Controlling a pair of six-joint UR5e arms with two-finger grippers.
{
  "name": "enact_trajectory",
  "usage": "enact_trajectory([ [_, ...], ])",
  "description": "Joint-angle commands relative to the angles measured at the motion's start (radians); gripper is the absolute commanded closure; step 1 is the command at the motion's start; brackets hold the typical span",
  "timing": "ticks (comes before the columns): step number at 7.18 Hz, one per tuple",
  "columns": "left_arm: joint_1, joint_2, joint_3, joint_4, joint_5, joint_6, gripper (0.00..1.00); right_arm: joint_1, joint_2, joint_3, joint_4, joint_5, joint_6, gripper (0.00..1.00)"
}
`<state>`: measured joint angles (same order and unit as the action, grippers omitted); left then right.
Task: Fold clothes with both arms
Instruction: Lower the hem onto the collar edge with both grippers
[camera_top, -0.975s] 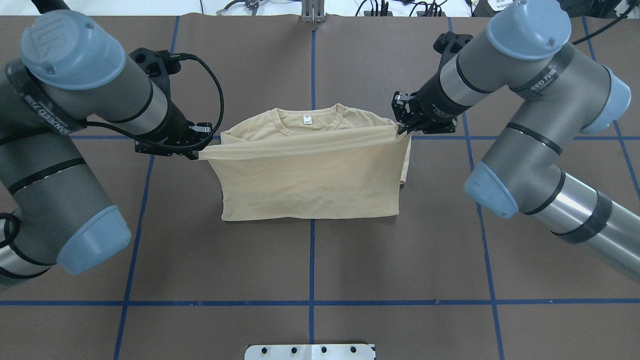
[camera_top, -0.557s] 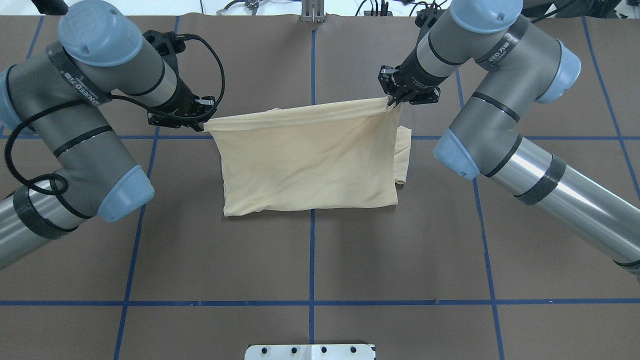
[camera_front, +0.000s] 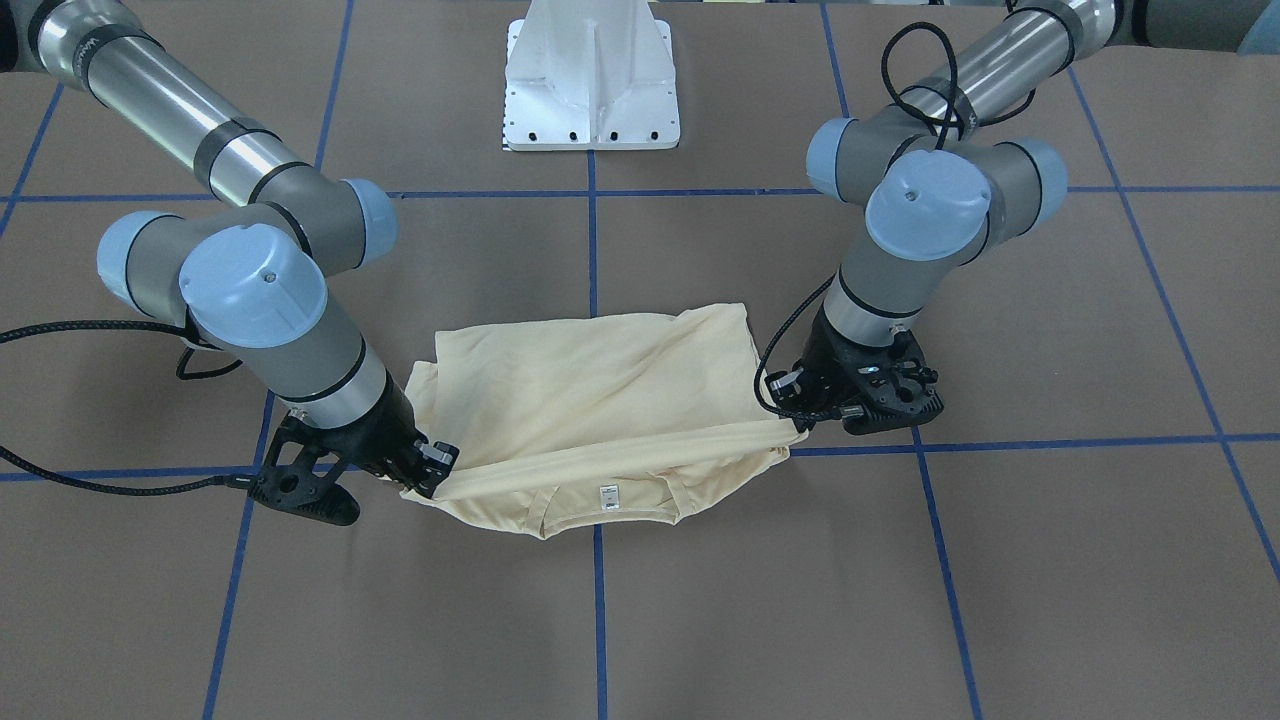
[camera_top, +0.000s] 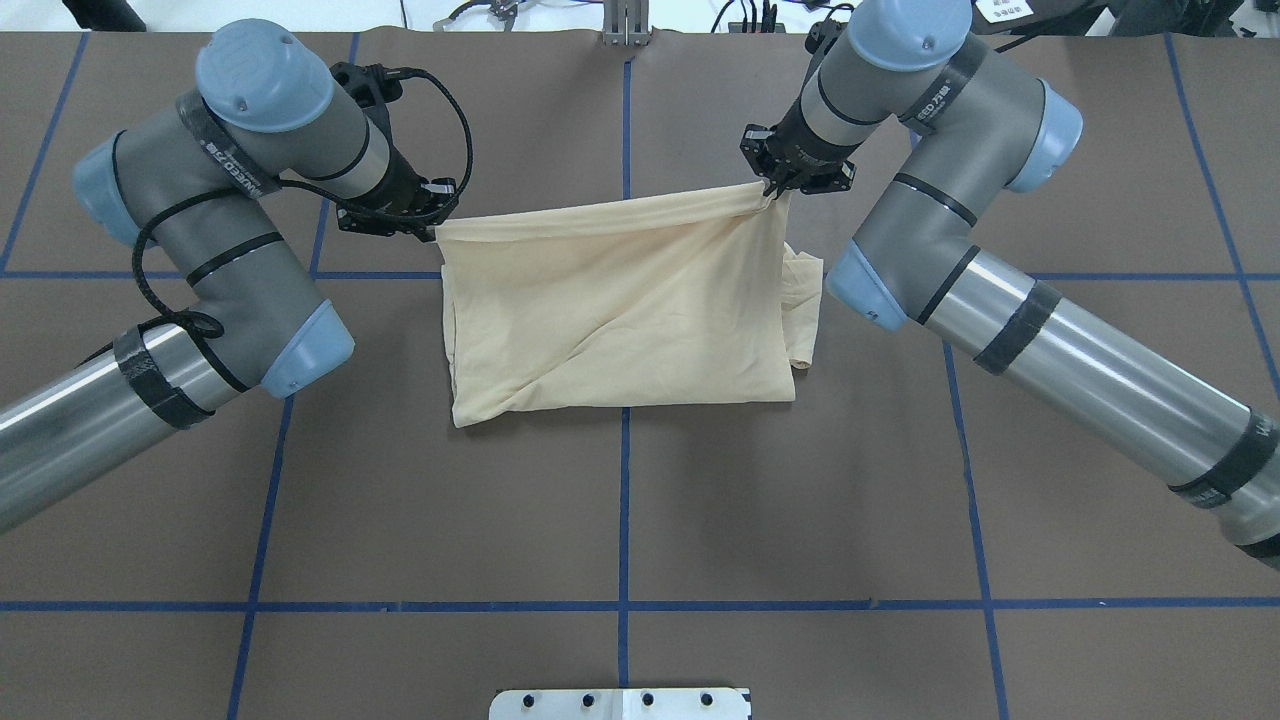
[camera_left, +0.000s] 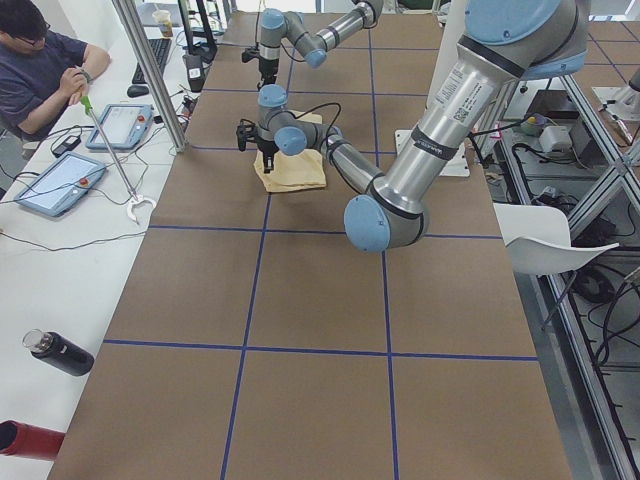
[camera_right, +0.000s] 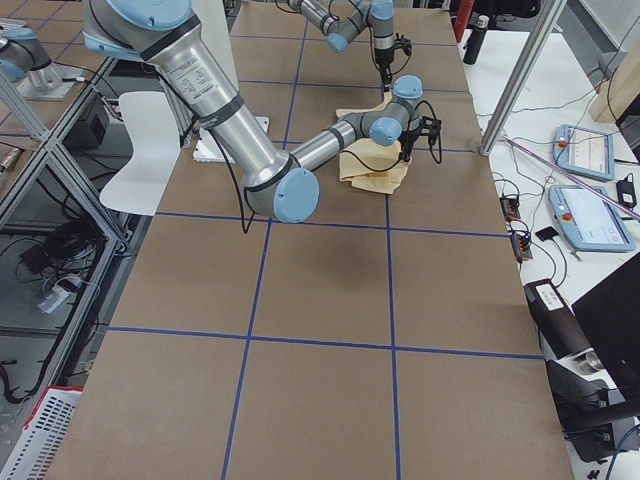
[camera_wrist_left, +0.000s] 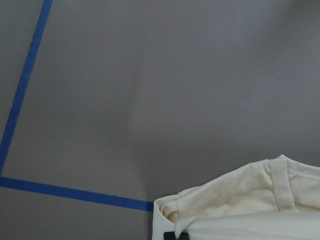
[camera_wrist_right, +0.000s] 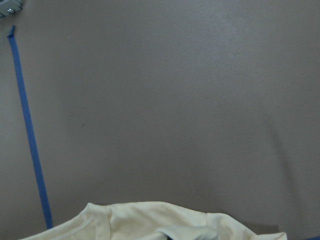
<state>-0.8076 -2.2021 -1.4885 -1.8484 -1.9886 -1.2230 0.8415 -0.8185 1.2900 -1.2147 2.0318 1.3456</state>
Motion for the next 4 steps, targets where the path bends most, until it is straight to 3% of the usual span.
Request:
enact_trajectory([
  [1,0.002,-0.024,0.077,-0.076,0.001,-0.006,1.00,-0.025,0.036,-0.064,0.001,-0.008,0.000,1.00],
  [4,0.022,-0.044,0.142,-0.146,0.001,-0.053,1.00,-0.056,0.027,-0.064,0.001,-0.033,-0.002,1.00],
])
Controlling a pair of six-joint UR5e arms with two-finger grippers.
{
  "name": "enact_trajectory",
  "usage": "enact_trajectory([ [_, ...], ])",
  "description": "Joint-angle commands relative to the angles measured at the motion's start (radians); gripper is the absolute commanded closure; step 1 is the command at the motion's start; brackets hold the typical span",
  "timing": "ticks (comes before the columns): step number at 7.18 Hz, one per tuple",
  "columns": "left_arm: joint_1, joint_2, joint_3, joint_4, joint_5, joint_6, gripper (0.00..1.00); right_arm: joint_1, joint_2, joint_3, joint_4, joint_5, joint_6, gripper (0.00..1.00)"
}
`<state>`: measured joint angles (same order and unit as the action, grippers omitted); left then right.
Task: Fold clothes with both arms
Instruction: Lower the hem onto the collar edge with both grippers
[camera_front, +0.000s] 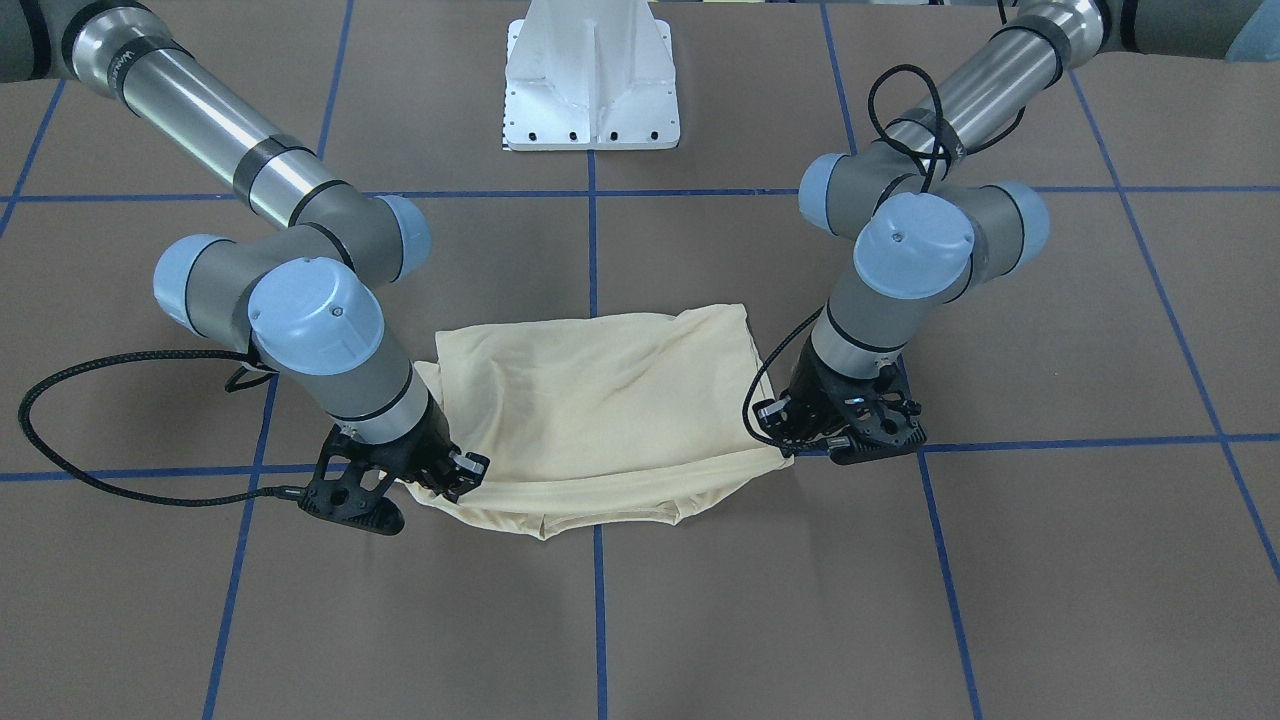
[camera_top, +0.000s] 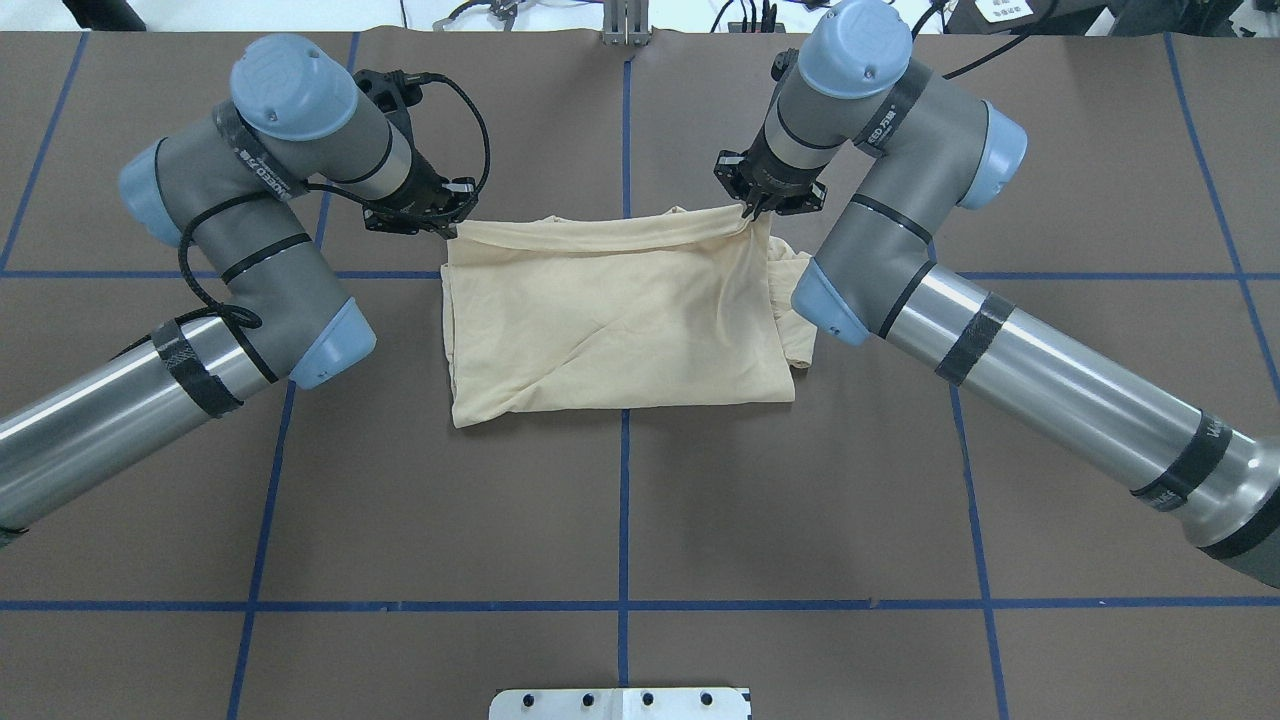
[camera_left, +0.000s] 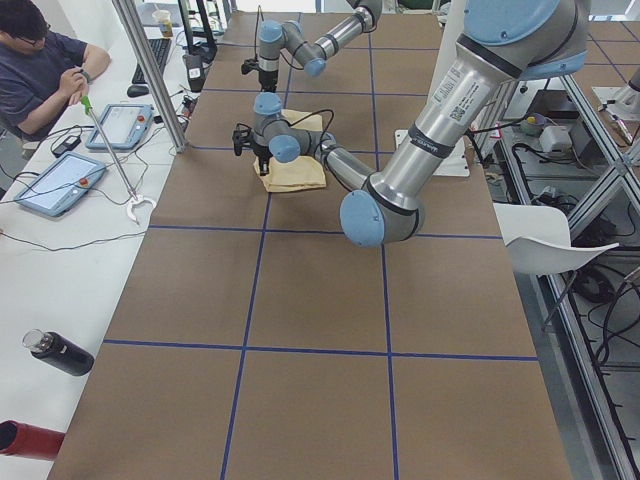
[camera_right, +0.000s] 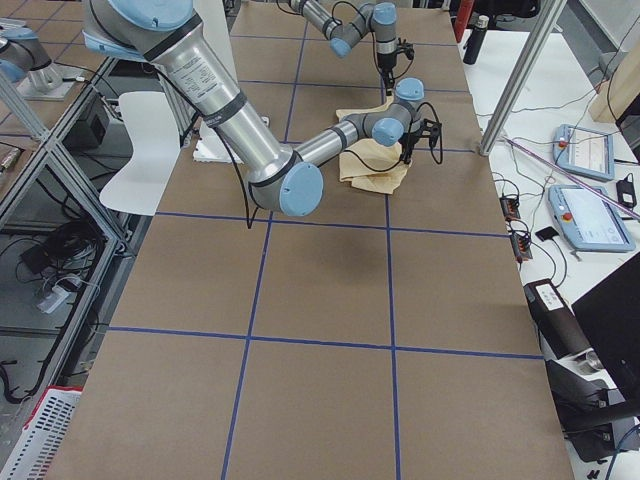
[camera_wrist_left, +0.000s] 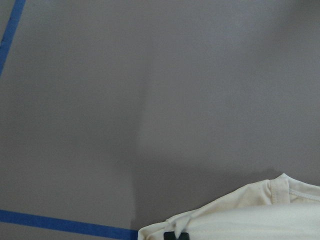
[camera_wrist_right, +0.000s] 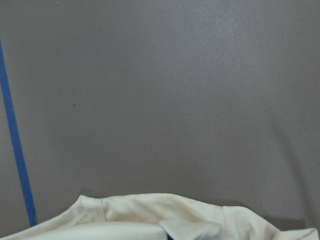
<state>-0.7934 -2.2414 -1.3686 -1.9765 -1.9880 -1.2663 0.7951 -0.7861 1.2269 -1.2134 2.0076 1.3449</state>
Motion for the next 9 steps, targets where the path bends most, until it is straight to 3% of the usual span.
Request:
enact_trajectory([
  [1,0.019,0.000,0.032,-0.016,0.002,-0.008,1.00,-0.014,-0.013,-0.003,0.000,-0.016,-0.009,1.00],
  [3,0.020,0.005,0.034,-0.015,0.003,-0.001,1.00,-0.014,-0.024,-0.003,0.000,-0.016,-0.009,1.00],
  [4,0.020,0.005,0.033,-0.016,0.003,0.001,0.59,-0.013,-0.022,-0.003,0.000,-0.018,-0.007,0.83],
  [5,0.020,-0.001,0.025,-0.015,0.005,0.010,0.01,-0.013,-0.018,-0.003,0.000,-0.018,-0.007,0.43],
  [6,0.019,-0.001,-0.005,-0.013,0.003,0.008,0.00,-0.013,-0.013,-0.001,0.000,-0.016,-0.007,0.00],
  [9,0.011,0.047,-0.117,-0.002,0.003,0.007,0.00,-0.004,-0.060,0.069,0.031,0.016,-0.043,0.00],
])
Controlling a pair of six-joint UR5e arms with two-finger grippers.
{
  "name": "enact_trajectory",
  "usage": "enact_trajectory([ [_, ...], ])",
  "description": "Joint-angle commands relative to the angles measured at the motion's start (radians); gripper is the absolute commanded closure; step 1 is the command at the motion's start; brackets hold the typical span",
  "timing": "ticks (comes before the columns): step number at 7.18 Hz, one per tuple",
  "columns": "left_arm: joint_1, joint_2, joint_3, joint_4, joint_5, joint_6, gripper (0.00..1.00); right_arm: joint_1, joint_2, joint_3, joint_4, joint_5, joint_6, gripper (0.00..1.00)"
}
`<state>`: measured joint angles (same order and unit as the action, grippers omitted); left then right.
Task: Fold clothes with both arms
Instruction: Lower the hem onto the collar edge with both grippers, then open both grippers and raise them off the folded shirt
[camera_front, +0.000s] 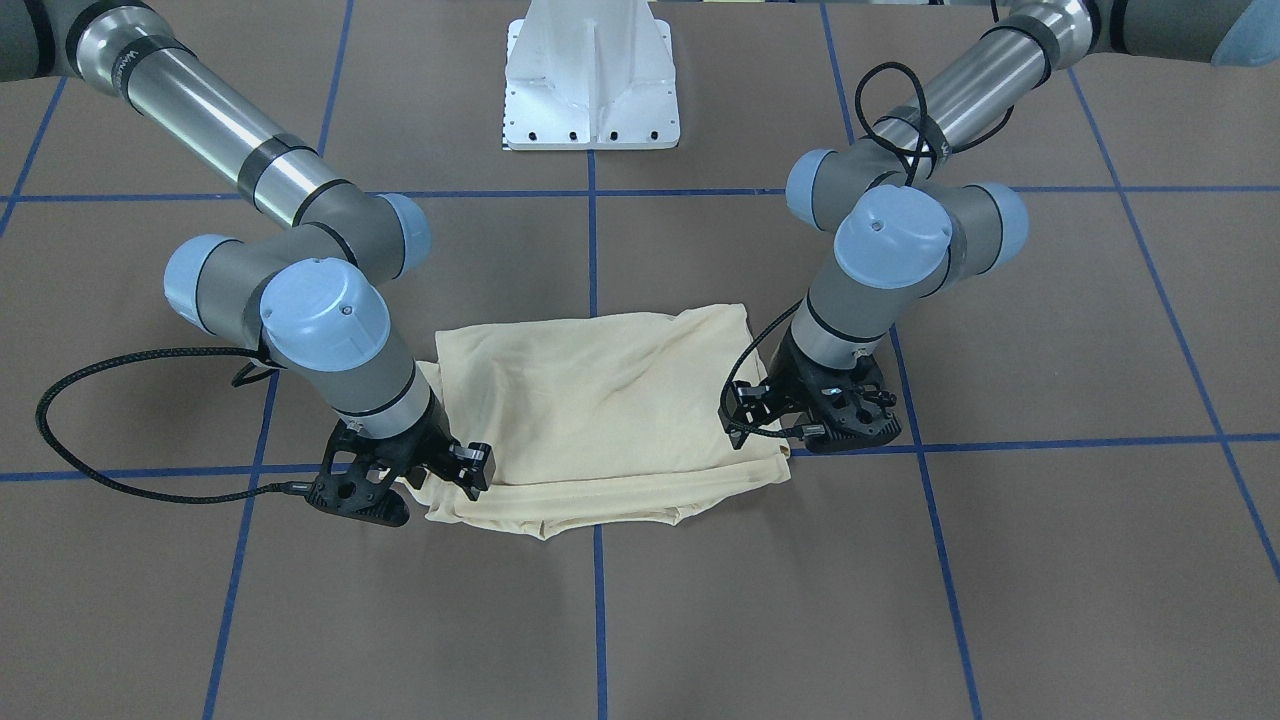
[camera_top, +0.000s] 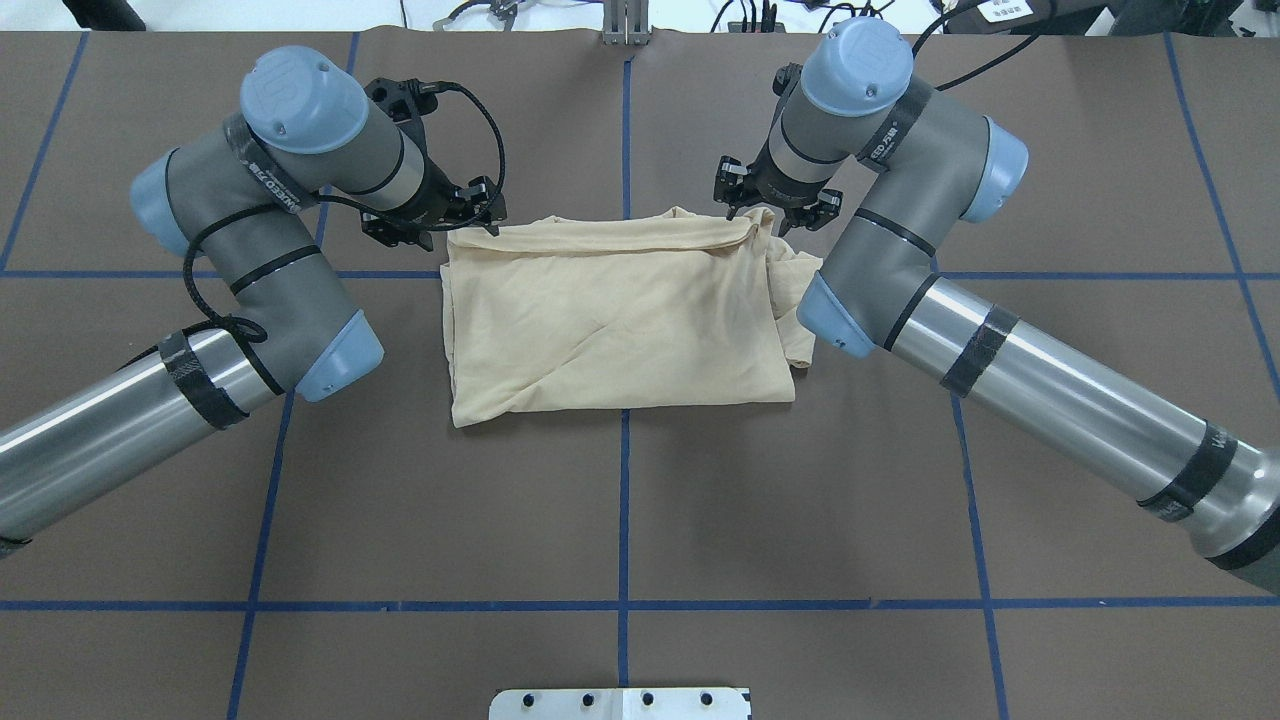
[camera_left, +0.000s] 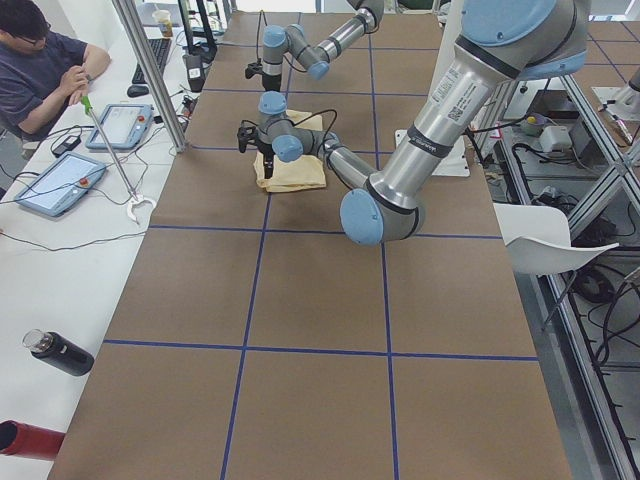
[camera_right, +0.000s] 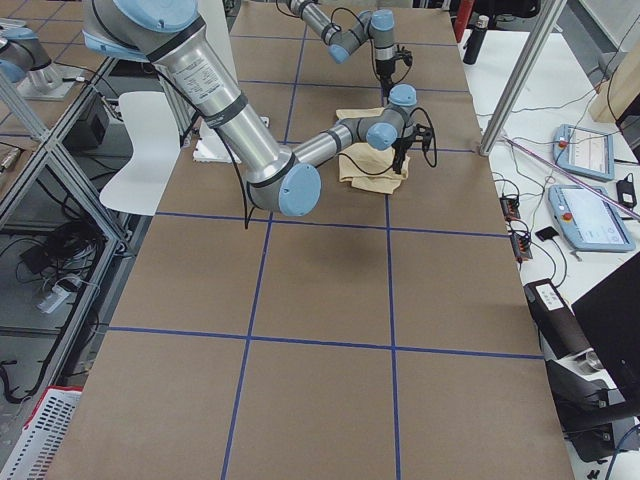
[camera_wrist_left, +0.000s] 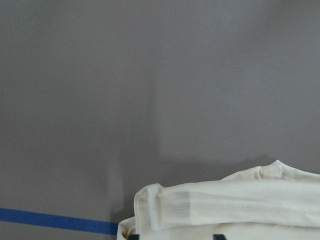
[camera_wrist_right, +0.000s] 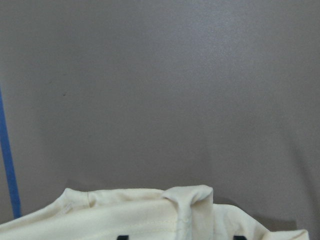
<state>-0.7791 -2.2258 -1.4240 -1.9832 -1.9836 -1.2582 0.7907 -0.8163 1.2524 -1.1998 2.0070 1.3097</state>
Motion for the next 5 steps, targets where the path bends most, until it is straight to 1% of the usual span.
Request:
enact_trajectory([
  [1,-0.003,0.085,-0.143,0.006,-0.003,-0.003,0.00,0.001,-0.073,0.106,0.019,0.053,-0.004,0.00],
  [2,-0.002,0.097,-0.188,0.038,-0.004,-0.009,0.00,-0.025,-0.104,0.149,0.020,0.053,0.000,0.00],
  [4,0.003,0.107,-0.255,0.079,-0.004,-0.013,0.00,-0.097,-0.176,0.249,0.020,0.029,0.098,0.00],
  [5,0.004,0.130,-0.286,0.079,-0.003,-0.015,0.00,-0.113,-0.232,0.325,0.020,0.027,0.136,0.00],
])
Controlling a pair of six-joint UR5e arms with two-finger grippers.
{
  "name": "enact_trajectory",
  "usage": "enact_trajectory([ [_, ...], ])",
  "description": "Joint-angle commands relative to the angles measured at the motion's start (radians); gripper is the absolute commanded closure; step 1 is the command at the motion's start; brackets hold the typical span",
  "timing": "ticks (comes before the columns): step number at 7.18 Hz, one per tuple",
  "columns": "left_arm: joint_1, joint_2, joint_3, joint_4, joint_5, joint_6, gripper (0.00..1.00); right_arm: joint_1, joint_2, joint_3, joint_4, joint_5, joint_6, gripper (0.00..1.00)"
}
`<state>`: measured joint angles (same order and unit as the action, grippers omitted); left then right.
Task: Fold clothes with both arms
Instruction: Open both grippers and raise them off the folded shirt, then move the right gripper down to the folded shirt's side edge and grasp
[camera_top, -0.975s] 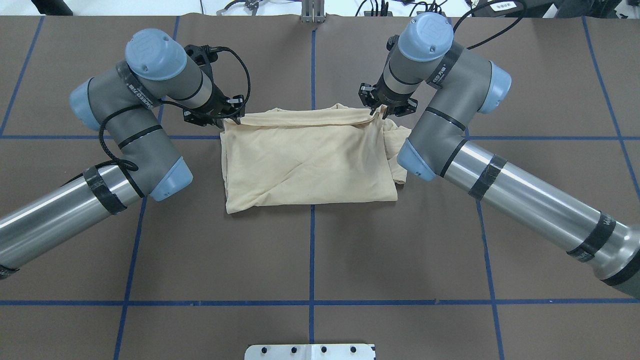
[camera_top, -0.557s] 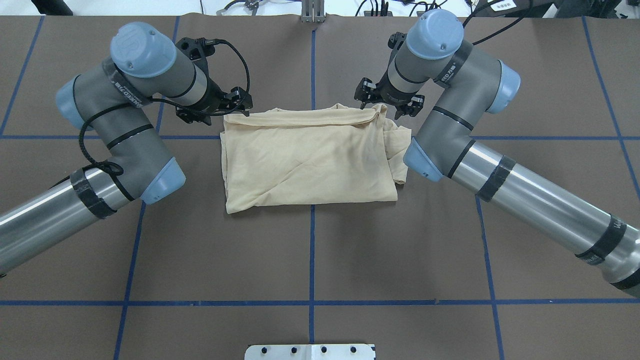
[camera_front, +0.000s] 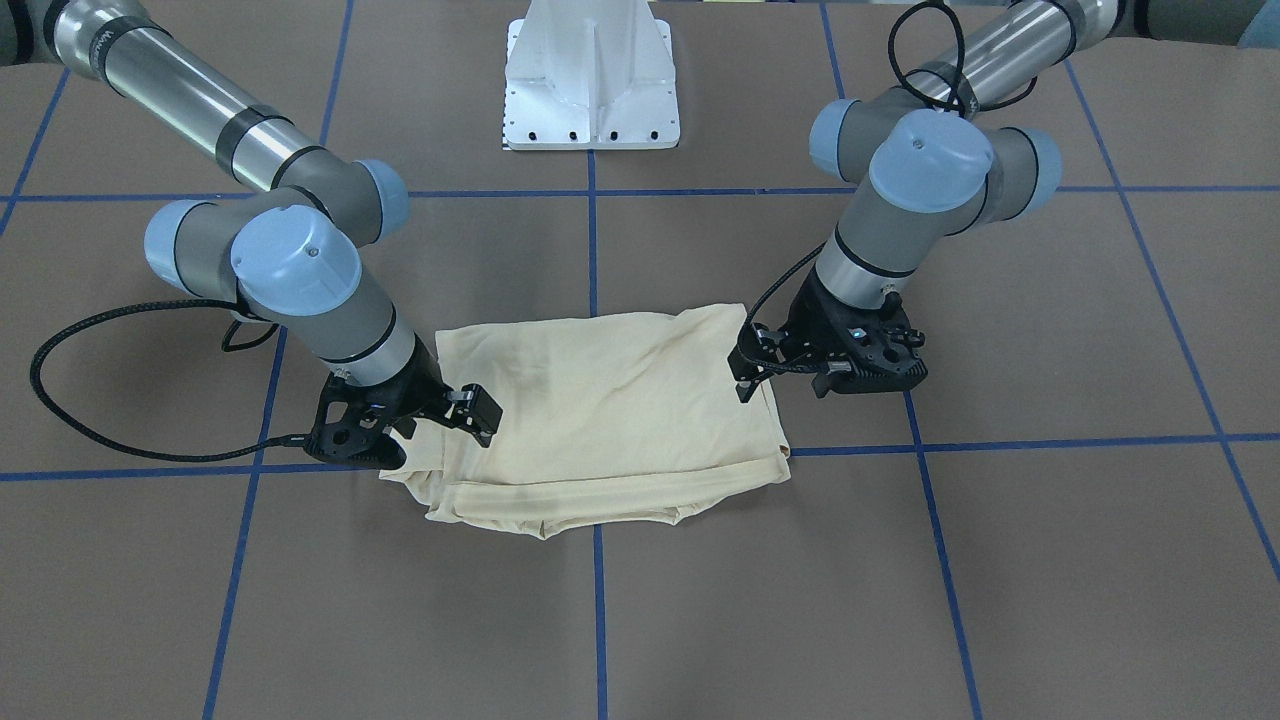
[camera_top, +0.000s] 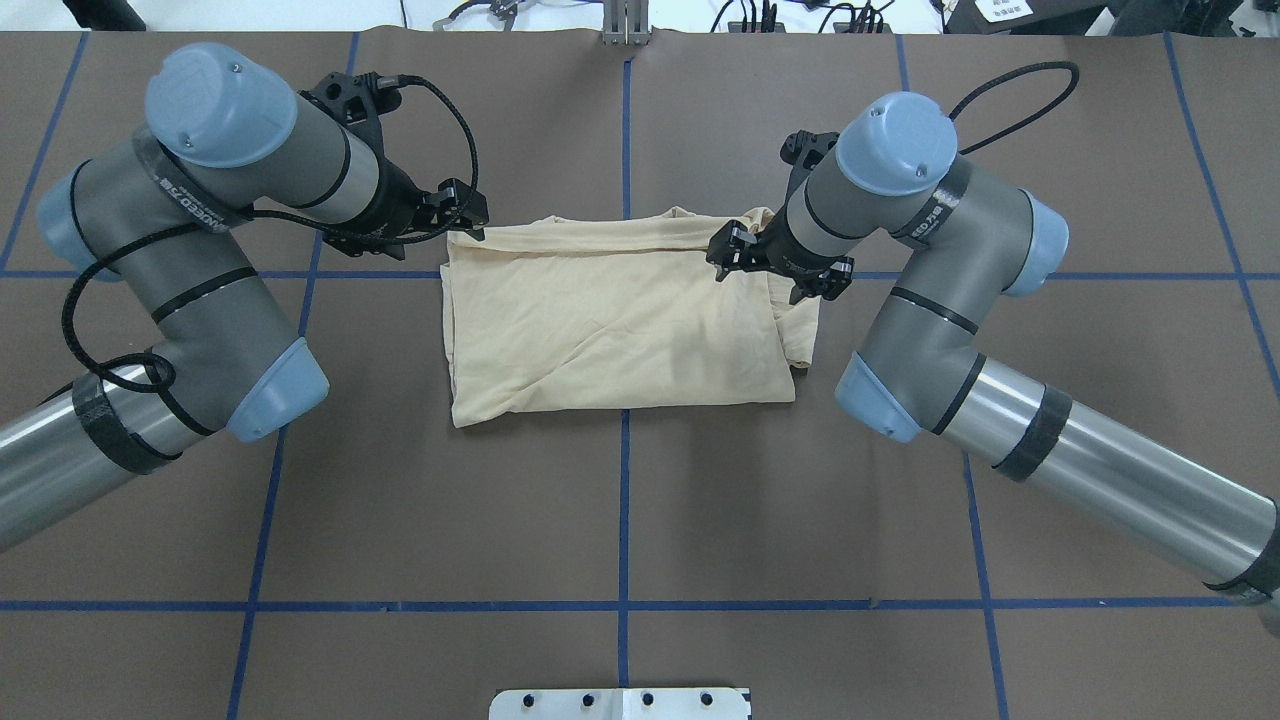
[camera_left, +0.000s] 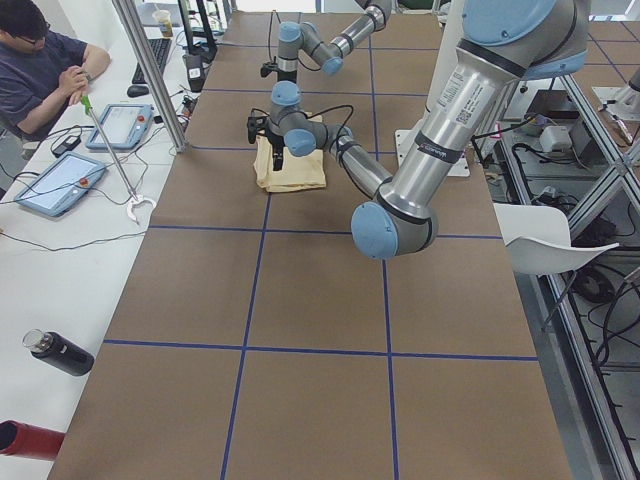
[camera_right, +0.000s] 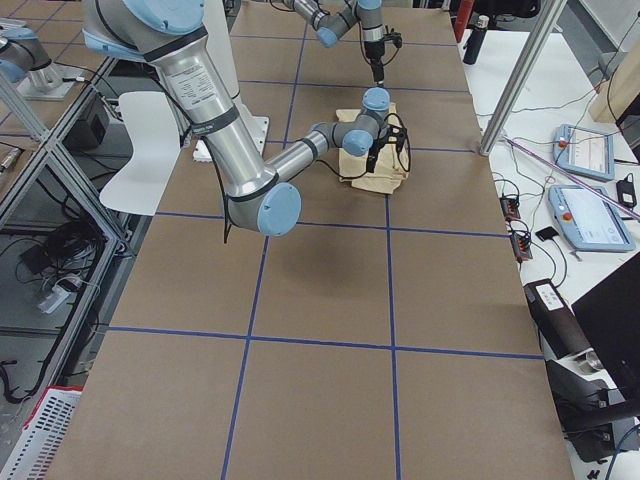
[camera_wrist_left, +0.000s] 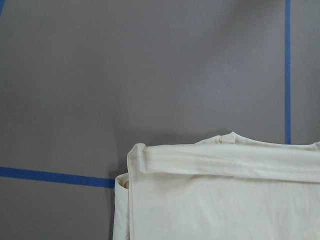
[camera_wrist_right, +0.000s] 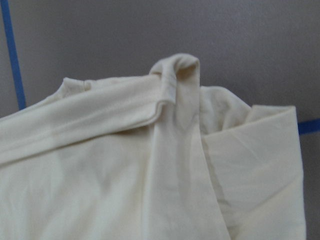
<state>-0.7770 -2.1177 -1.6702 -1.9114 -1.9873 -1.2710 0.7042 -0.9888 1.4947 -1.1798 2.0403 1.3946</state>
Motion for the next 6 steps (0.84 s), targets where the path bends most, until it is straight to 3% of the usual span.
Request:
enact_trajectory([
  [1,0.002,0.034,-0.063,0.008,0.004,-0.001,0.00,-0.026,-0.097,0.125,-0.001,-0.006,0.073,0.00],
  [6,0.007,0.031,-0.082,0.006,0.050,0.001,0.00,-0.084,-0.111,0.090,-0.014,-0.038,0.098,0.00],
])
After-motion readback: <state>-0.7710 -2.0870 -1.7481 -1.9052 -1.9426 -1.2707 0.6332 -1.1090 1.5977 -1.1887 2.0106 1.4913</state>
